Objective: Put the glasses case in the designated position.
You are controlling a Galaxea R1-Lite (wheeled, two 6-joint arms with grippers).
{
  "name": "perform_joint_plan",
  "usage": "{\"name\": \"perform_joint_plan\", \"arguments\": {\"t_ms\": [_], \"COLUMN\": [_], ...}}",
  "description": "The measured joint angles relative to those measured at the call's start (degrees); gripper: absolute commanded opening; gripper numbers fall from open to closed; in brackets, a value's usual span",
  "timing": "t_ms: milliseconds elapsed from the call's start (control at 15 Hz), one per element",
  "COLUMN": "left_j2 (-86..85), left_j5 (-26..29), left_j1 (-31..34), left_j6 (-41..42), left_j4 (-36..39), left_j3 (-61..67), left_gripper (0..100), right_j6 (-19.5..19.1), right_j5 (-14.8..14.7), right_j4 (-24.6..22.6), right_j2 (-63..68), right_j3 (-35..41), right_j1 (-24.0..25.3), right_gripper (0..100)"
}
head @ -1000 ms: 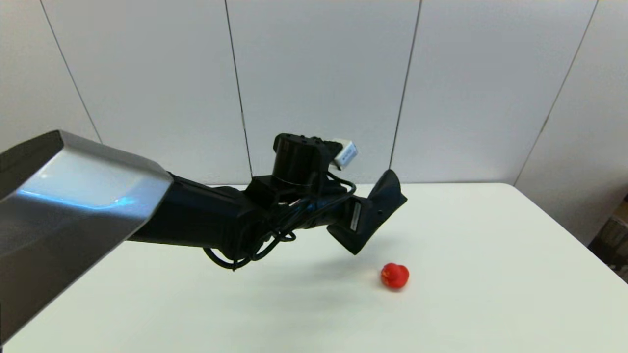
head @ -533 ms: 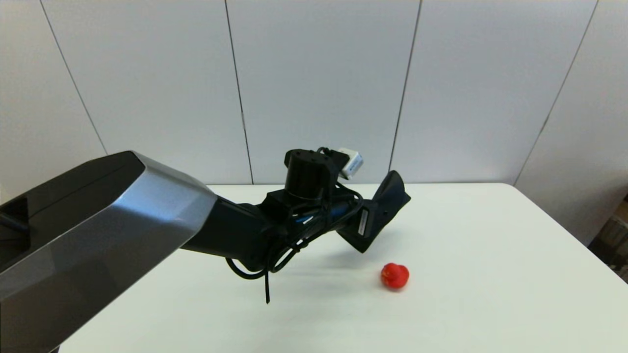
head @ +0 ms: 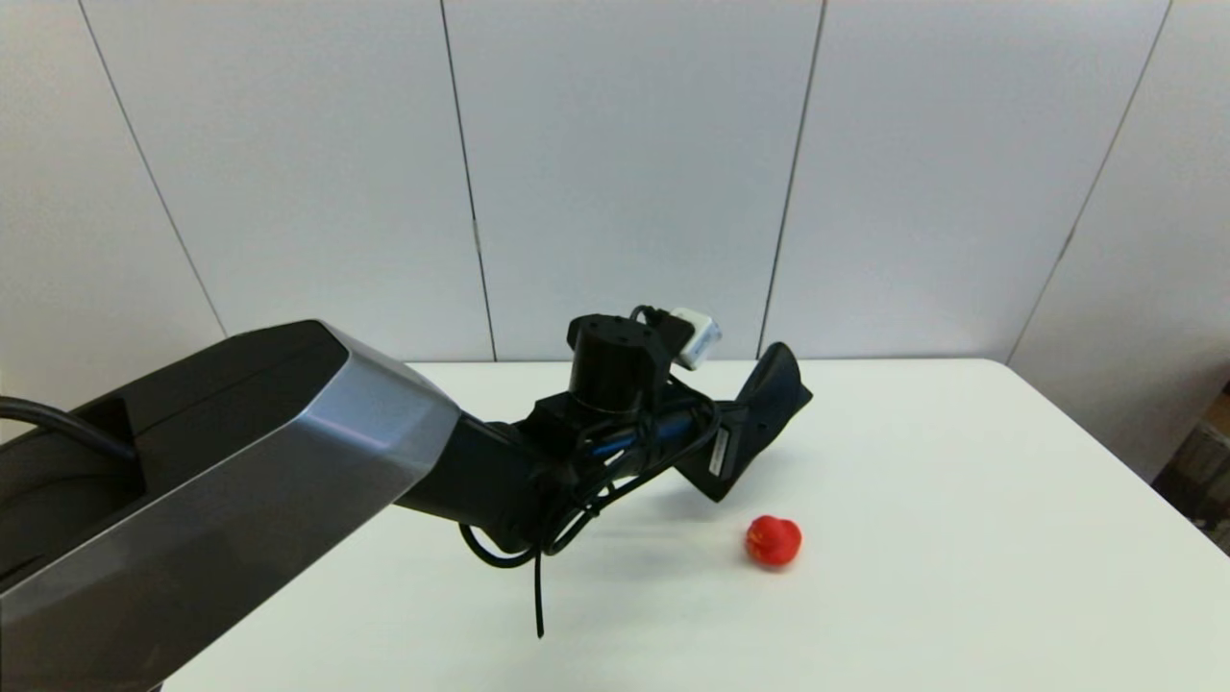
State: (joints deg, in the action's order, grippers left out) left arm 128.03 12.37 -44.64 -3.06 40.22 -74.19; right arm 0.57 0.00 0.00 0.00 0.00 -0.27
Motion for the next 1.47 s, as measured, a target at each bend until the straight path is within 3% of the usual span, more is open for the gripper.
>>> {"name": "perform_joint_plan", "arguments": {"t_ms": [200, 267, 1000, 1200, 1467], "left_j2": [0.6, 0.9, 0.7, -2.7, -10.8], "left_j5": [-0.4, -0.5, -1.7, -4.0, -10.0], "left_j1": [0.0, 0.0, 0.1, 1.1, 4.1], "left_j6": [0.0, 0.0, 0.1, 0.1, 0.0], "left_j4": [0.0, 0.4, 0.8, -6.5, -25.1], "left_j3": [-0.1, -0.1, -0.3, -0.1, 2.3], "left_gripper": [0, 100, 100, 100, 100], "right_j6": [0.0, -0.1, 0.0, 0.0, 0.0], "right_j5": [0.0, 0.0, 0.0, 0.0, 0.0], "right_j4": [0.0, 0.0, 0.0, 0.0, 0.0], "right_j2": [0.0, 0.0, 0.0, 0.0, 0.0], "right_j3": [0.0, 0.0, 0.0, 0.0, 0.0], "right_j1": [0.0, 0.0, 0.0, 0.0, 0.0], "right_gripper": [100, 100, 100, 100, 100]}}
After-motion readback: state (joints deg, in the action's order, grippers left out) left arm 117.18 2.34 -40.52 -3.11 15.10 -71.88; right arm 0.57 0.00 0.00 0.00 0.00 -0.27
